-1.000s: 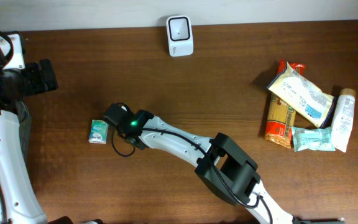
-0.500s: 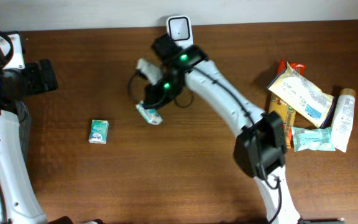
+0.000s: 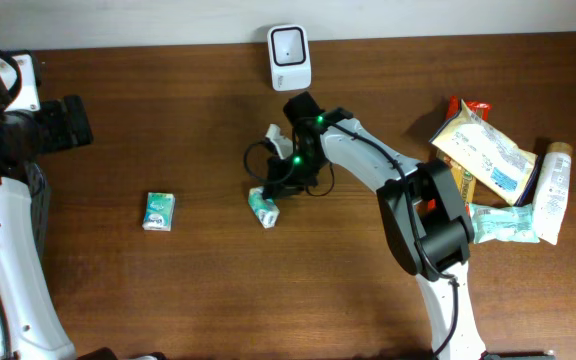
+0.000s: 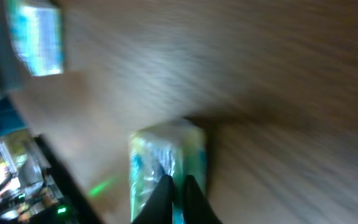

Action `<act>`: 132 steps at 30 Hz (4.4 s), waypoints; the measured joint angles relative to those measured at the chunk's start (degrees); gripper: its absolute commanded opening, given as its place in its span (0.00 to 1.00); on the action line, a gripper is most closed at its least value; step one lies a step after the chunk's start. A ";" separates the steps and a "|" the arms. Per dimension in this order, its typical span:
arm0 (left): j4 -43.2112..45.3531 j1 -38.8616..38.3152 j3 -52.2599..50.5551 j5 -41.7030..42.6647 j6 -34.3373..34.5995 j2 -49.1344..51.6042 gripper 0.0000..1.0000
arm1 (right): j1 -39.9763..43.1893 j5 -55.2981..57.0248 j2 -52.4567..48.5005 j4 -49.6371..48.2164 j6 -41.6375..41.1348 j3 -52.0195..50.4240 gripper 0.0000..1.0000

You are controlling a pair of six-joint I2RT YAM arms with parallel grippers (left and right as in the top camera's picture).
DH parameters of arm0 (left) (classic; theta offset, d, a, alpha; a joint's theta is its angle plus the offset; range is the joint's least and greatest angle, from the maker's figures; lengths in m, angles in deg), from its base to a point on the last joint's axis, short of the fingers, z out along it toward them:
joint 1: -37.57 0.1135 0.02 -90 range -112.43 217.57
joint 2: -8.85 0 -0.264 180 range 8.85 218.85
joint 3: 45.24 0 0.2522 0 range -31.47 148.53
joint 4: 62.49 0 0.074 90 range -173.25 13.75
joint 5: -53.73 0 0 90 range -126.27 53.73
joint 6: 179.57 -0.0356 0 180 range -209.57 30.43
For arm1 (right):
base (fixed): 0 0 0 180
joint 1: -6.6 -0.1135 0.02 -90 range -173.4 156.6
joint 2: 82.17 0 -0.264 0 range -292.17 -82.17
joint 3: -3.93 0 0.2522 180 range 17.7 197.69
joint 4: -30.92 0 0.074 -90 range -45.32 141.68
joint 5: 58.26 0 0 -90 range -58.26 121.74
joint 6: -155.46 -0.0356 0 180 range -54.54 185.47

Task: Scan the item barcode

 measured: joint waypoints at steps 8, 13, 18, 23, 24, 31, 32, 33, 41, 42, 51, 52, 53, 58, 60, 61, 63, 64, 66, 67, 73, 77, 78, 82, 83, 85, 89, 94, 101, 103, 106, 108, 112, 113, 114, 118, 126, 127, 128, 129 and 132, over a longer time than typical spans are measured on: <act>0.00 0.00 0.00 0.02 -0.02 0.00 0.99 | 1.53 7.34 0.00 4.22 -0.76 0.48 0.39; 0.00 0.00 0.00 0.02 0.00 0.00 0.99 | 4.33 9.94 0.02 14.82 5.77 6.49 0.39; 0.00 0.00 0.00 0.00 -0.02 0.00 0.99 | 3.76 8.13 0.04 17.16 14.23 8.13 0.41; 0.00 0.00 0.00 0.00 0.00 0.00 0.99 | 0.48 7.39 0.04 16.52 19.19 8.07 0.44; 0.00 0.00 0.00 0.02 0.00 0.00 0.99 | -0.42 7.32 0.04 16.13 19.82 7.80 0.44; 0.00 0.00 0.00 0.00 -0.02 0.00 0.99 | -1.77 7.13 0.04 15.87 20.31 6.71 0.44; 0.00 0.00 0.00 0.00 -0.02 0.00 0.99 | -1.79 7.13 0.04 15.87 20.31 6.71 0.44; 0.00 0.00 0.00 0.00 -0.02 0.00 0.99 | -1.81 7.13 0.04 15.82 20.41 6.69 0.44; 0.00 0.00 0.00 0.00 0.00 0.00 0.99 | -1.99 7.13 0.04 13.25 20.39 3.58 0.43; 0.00 0.00 0.00 0.00 0.00 0.00 0.99 | -2.01 7.13 0.04 13.05 20.39 3.54 0.43; 0.00 0.00 0.00 0.02 -0.02 0.00 0.99 | -2.12 7.15 0.04 9.42 19.23 2.32 0.43; 0.00 0.00 0.00 0.00 -0.02 0.00 0.99 | -2.19 7.15 0.04 9.07 18.75 2.32 0.40; 0.00 0.00 0.00 0.00 0.00 0.00 0.99 | -2.29 7.15 0.04 8.87 18.27 2.32 0.35; 0.00 0.00 0.00 0.00 -0.02 0.00 0.99 | -3.32 7.17 0.02 6.25 10.78 2.32 0.30; 0.00 0.00 0.00 0.02 -0.02 0.00 0.99 | -4.26 7.15 0.02 6.36 8.50 2.29 0.31; 0.00 0.00 0.00 0.02 -0.02 0.00 0.99 | -4.72 7.15 -0.02 6.54 7.23 2.32 0.32; 0.00 0.00 0.00 0.00 0.00 0.00 0.99 | -5.20 7.13 -0.15 6.99 4.68 2.29 0.42; 0.00 0.00 0.00 0.00 -0.02 0.00 0.99 | -5.22 6.99 -0.20 7.56 3.21 2.32 0.48; 0.00 0.00 0.00 0.00 0.00 0.00 0.99 | -5.16 6.84 -0.24 9.16 1.42 2.29 0.50; 0.00 0.00 0.00 0.00 0.00 0.00 0.99 | -5.16 6.69 -0.24 9.90 1.18 2.32 0.50; 0.00 0.00 0.00 0.00 -0.02 0.00 0.99 | -5.18 6.08 -0.37 9.86 -1.27 2.29 0.44; 0.00 0.00 0.00 0.00 0.00 0.00 0.99 | -5.29 5.35 -2.40 9.46 -3.74 2.29 0.20; 0.00 0.00 0.00 0.00 -0.02 0.00 0.99 | -5.31 5.22 -2.56 9.55 -4.17 2.29 0.05; 0.00 0.00 0.00 0.00 0.00 0.00 0.99 | -5.16 3.67 -2.89 9.46 -4.63 2.32 0.04; 0.00 0.00 0.00 0.00 0.00 0.00 0.99 | -4.90 3.19 -2.91 9.46 -4.66 2.32 0.04; 0.00 0.00 0.00 0.02 0.00 0.00 0.99 | -4.39 1.38 -2.93 9.44 -3.82 2.29 0.04; 0.00 0.00 0.00 0.02 -0.02 0.00 0.99 | 0.04 -15.98 -2.56 9.97 6.75 2.23 0.04; 0.00 0.00 0.00 0.00 0.00 0.00 0.99 | 9.29 -38.62 5.18 10.51 17.38 1.99 0.04; 0.00 0.00 0.00 0.00 0.00 0.00 0.99 | 18.10 -45.68 12.44 11.30 18.29 1.99 0.04; 0.00 0.00 0.00 0.02 0.00 0.00 0.99 | 19.98 -45.94 16.57 11.34 18.27 1.99 0.04; 0.00 0.00 0.00 0.00 0.00 0.00 0.99 | 21.38 -46.34 22.51 10.84 18.27 1.99 0.04; 0.00 0.00 0.00 0.00 0.00 0.00 0.99 | 21.18 -44.74 24.55 9.77 18.27 1.99 0.04; 0.00 0.00 0.00 0.02 -0.02 0.00 0.99 | 18.40 -25.09 24.63 7.15 13.53 1.99 0.04; 0.02 0.00 0.00 0.00 -0.02 0.00 0.99 | 15.67 -15.61 24.63 7.02 10.88 2.05 0.04; 0.00 0.00 0.00 0.02 0.00 0.00 0.99 | 14.03 -9.79 24.63 7.26 9.33 2.51 0.04; 0.00 0.00 0.00 0.02 0.00 0.00 0.99 | 5.95 20.94 24.41 8.15 5.42 12.79 0.04; 0.09 0.00 0.00 0.00 0.00 0.00 0.99 | -1.22 62.10 15.67 -17.44 19.02 25.16 0.04; -0.07 0.00 0.00 -0.02 0.00 0.00 0.99 | -1.20 63.93 12.94 -22.34 22.21 25.24 0.04; -0.09 0.00 0.00 0.02 0.00 0.00 0.99 | -1.18 66.69 7.65 -26.51 27.34 25.20 0.04; 0.02 0.00 0.00 0.02 0.00 0.00 0.99 | -1.03 67.82 4.59 -29.42 30.49 24.98 0.04; 0.00 0.00 0.00 0.00 0.00 0.00 0.99 | -0.79 69.48 -3.80 -35.43 39.91 24.87 0.04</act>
